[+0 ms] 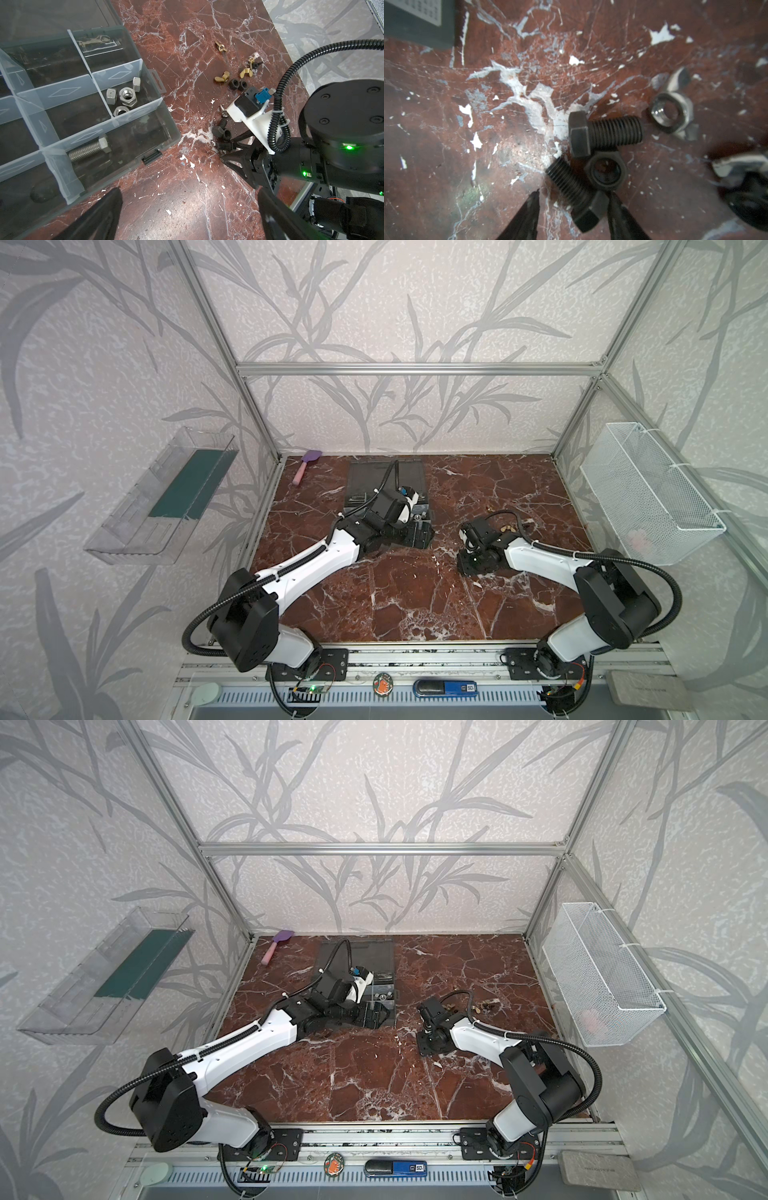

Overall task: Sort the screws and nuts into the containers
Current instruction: 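Lower the right gripper and grasp a black hex bolt by its head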

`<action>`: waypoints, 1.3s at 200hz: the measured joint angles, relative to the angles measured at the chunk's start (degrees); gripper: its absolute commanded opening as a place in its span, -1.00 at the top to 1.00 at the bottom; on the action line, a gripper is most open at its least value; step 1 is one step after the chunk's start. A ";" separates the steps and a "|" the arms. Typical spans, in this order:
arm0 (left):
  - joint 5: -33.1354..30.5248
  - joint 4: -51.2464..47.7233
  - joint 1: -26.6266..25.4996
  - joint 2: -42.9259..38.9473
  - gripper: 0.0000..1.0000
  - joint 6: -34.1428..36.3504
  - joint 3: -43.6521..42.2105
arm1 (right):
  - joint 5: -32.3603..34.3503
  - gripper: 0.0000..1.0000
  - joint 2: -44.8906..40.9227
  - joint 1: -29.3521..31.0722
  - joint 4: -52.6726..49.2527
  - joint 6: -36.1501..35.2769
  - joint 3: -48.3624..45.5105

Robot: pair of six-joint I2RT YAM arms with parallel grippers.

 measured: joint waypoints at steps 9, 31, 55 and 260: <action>0.00 0.00 0.00 0.00 -0.99 0.00 0.00 | 0.28 -0.02 0.46 0.00 0.09 -0.28 0.48; 0.00 -0.39 0.00 0.00 -0.98 0.04 0.00 | 0.87 0.10 1.20 0.00 0.37 -0.72 1.03; -0.02 -0.55 0.00 0.00 -0.99 0.04 0.00 | 1.44 0.18 1.90 0.02 0.57 -0.94 1.53; -3.02 -1.97 -0.02 0.90 -0.98 2.43 0.85 | 3.04 0.86 7.74 2.25 -2.71 -2.62 9.73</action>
